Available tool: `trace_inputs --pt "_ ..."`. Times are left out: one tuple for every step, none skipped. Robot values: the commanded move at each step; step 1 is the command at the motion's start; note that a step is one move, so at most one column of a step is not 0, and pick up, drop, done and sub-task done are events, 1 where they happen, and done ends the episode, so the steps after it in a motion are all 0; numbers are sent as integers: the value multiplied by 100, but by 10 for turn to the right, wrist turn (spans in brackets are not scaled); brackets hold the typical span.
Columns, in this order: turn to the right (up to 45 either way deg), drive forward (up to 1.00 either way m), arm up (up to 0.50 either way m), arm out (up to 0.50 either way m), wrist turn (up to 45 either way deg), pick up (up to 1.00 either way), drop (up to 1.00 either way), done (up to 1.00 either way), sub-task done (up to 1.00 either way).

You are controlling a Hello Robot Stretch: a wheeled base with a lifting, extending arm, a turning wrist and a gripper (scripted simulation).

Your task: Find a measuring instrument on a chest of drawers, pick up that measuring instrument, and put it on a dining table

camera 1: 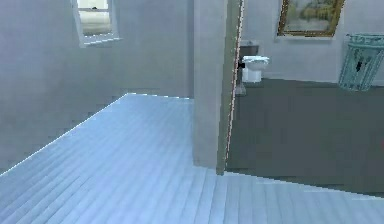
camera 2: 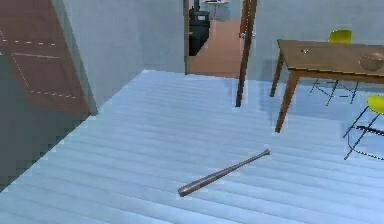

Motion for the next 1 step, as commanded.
trace_inputs --pt "390 0 0 0 0 0 0 0 0"
